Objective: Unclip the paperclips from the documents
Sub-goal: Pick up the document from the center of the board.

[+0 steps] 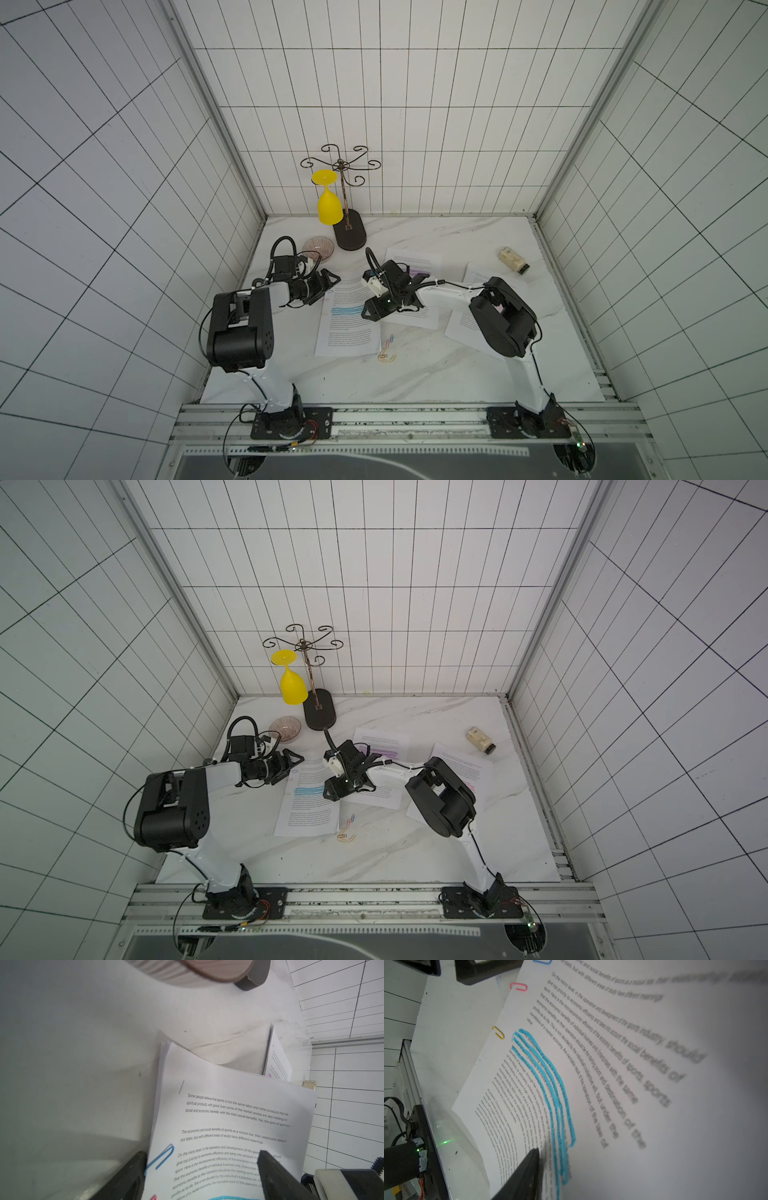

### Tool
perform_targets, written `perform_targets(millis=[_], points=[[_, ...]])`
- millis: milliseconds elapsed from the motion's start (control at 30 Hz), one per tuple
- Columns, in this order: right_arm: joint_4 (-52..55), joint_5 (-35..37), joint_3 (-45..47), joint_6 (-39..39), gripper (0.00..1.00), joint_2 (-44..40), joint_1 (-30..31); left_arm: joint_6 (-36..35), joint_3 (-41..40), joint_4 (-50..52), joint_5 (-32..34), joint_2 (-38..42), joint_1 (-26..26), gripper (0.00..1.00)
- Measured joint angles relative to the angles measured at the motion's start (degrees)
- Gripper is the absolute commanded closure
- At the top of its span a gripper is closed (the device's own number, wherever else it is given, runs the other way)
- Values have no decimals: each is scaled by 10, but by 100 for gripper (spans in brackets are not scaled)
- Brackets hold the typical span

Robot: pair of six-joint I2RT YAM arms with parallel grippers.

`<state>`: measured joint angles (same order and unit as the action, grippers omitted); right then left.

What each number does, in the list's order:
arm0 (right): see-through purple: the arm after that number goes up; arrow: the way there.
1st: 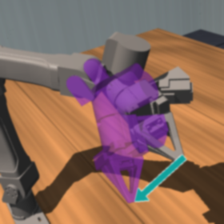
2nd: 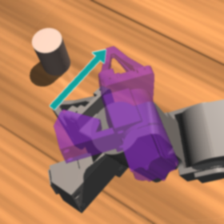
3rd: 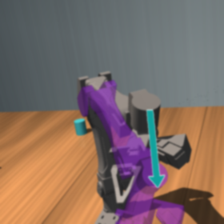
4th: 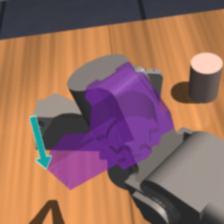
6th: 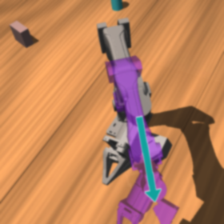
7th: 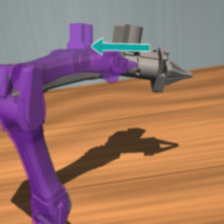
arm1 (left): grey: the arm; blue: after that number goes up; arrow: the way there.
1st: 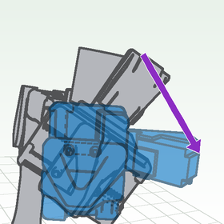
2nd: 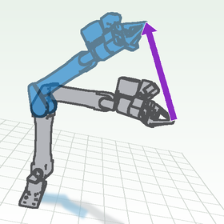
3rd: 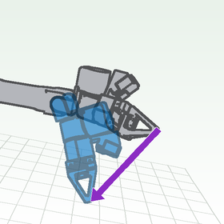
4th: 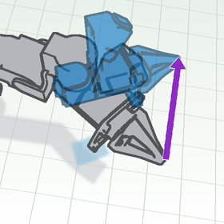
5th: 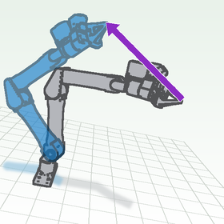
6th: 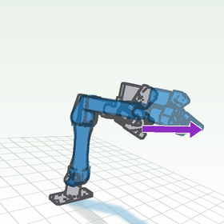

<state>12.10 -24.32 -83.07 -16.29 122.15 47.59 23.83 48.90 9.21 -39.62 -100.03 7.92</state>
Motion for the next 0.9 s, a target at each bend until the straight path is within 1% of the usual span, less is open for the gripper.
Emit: perform_targets(millis=[100, 133, 200, 233, 267, 300, 567, 667, 767, 900], points=[[-2, -4, 0, -2, 48, 1, -3, -16, 4, 22, 5, -4, 0, 42], [-3, -4, 0, -2, 48, 1, -5, -18, 5, 26, 5, -6, 0, 51], [-5, -7, 0, -2, 48, 2, -9, -24, 10, 31, 6, -10, 0, 61], [-5, -8, -1, -2, 48, 2, -11, -26, 12, 34, 6, -14, 0, 76], [-5, -9, -1, -2, 48, 3, -13, -25, 14, 36, 7, -17, 0, 93], [-6, -10, -1, -2, 48, 3, -15, -28, 16, 39, 8, -19, 0, 100], [-6, -19, -1, 1, 49, 3, -18, -40, 38, 57, 11, -21, 0, 100], [-6, -23, -1, 3, 49, 3, -19, -47, 44, 63, 24, -19, 0, 100], [-6, -26, -1, 5, 48, 3, -19, -52, 45, 71, 45, -2, 0, 100], [-6, -34, -1, 7, 49, 3, -26, -61, 46, 74, 75, 42, -2, 100]])
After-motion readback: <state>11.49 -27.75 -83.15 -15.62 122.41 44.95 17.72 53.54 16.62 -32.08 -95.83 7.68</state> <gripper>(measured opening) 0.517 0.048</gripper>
